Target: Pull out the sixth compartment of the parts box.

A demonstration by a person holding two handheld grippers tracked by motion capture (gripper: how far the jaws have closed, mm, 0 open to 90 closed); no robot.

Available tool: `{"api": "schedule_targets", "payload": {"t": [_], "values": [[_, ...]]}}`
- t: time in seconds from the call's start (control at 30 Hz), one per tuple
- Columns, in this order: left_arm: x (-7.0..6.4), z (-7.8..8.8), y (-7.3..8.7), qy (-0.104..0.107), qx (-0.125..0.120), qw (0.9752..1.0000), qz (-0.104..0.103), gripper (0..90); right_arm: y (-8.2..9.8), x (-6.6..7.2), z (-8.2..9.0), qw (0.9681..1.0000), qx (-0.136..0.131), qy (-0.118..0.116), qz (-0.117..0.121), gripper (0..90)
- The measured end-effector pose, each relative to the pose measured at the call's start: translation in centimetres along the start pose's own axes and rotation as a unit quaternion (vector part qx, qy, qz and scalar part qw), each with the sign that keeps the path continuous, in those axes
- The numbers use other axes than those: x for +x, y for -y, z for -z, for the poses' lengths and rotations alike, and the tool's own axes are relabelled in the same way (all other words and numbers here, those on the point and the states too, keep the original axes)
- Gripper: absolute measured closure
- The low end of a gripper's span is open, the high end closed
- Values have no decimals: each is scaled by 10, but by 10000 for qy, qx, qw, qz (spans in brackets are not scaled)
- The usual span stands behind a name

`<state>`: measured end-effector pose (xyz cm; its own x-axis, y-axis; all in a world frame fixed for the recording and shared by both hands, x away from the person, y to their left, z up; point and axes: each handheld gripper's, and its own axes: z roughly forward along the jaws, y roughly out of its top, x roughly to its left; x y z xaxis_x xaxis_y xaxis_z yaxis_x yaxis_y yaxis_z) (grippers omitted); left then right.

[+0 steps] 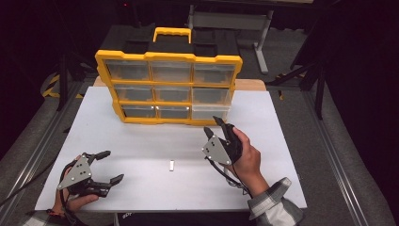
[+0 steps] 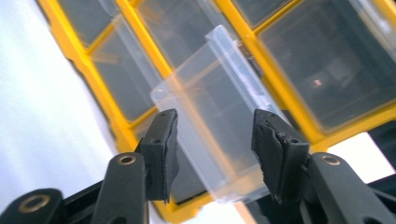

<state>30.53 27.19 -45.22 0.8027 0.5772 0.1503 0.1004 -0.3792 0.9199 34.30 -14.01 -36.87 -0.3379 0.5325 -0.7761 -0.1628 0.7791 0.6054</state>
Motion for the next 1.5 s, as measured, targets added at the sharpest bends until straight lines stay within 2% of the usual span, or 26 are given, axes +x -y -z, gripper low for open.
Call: {"api": "schedule_targets", "payload": {"t": [0.2,0.33,0.43,0.53,0.6,0.67,0.77,0.87,0.93,1.0,1.07,1.2,1.5], "values": [[-1,0,0,-4,3,10000,-26,117,6,4,-3,9985,-148,-414,-316,469],[0,0,0,7,8,10000,-19,117,11,9,-5,9951,-325,-771,-529,418],[-1,0,0,6,-10,10000,-27,117,13,16,-8,9925,-283,-990,-659,370],[-1,1,0,-4,-7,10000,-29,116,15,21,-11,9905,-332,-1094,-762,304],[-1,1,0,-20,-9,10000,-29,116,16,22,-13,9857,-413,-1297,-995,272],[-1,1,-1,-9,-6,10000,-39,116,18,24,-15,9802,-387,-1551,-1172,244],[-2,1,-1,-9,20,10000,-56,116,21,27,-18,9744,-338,-1738,-1388,204],[-2,1,-1,-25,24,10000,-64,115,23,29,-20,9700,-295,-1882,-1512,183],[-2,1,-1,-36,35,10000,-80,113,24,30,-22,9640,-288,-2041,-1679,177],[-2,1,-1,-41,30,9999,-94,112,26,30,-23,9542,-320,-2272,-1917,177],[-2,1,-2,-46,23,9999,-109,112,27,30,-25,9493,-308,-2382,-2027,172],[-3,2,-2,-56,18,9999,-115,108,29,33,-28,9426,-214,-2570,-2123,168],[-3,3,-1,-84,11,9999,-132,108,28,42,-36,9299,-26,-2979,-2159,168]]}}
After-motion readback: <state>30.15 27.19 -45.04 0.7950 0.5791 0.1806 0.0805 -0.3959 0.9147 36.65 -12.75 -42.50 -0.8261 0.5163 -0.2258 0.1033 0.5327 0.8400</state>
